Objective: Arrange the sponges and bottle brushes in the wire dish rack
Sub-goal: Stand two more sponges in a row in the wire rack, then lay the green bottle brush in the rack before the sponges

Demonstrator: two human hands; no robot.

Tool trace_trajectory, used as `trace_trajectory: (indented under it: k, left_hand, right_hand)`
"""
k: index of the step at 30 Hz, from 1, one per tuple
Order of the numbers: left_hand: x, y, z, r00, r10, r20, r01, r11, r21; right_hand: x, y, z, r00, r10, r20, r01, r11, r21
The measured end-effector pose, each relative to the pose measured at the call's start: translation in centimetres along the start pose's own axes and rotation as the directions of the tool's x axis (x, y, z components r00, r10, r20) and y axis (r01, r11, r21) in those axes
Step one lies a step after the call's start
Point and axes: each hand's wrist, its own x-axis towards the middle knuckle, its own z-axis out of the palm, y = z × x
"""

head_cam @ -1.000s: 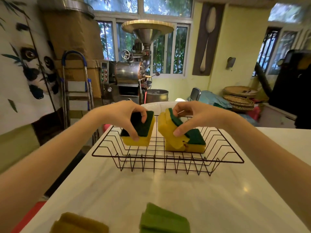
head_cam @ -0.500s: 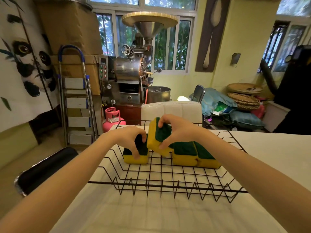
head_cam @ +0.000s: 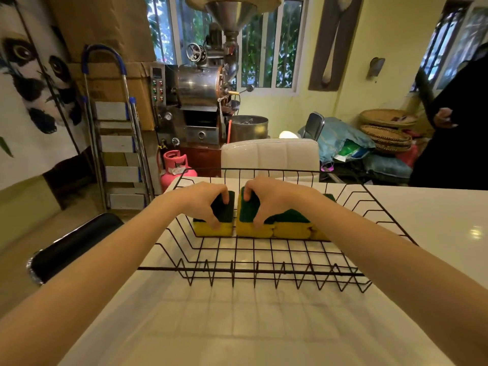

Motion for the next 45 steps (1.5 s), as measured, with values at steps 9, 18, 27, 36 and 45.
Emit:
trace_trajectory:
  k: [9,18,27,36,45]
  left_hand:
    - [-0.2,-0.1,0.3,0.995,0.088,-0.053,-0.089,0.996,-0.020]
    - [-1.0,0.3,0.4,0.997,0.080,-0.010,-0.080,0.997,0.006]
    - [-2.0,1.8,0.1,0.994,-0.015,0.111,0.014,1.000,0.007]
    - [-8.7,9.3,-1.1,0.988,0.154,0.004,-0.146,0.947,-0.287]
    - [-16.5,14.9,3.3,0.933,0.339,-0.122,-0.356,0.921,-0.161]
  right_hand:
    - [0.1,0.6,1.4,0.998,-0.048,-0.041,0.053,0.988,0.145]
    - [-0.6,-0.1,1.6,1.000,-0.026,0.000,0.026,0.995,0.095]
    - [-1.5,-0.8,1.4,0.999,-0.012,0.043,0.015,0.998,-0.063]
    - [-10.5,-2.7,-0.6,0.993,-0.037,-0.109,0.053,0.988,0.148]
    - [-22.3,-3.0,3.9,0.925,-0.059,-0.374,0.163,0.954,0.250]
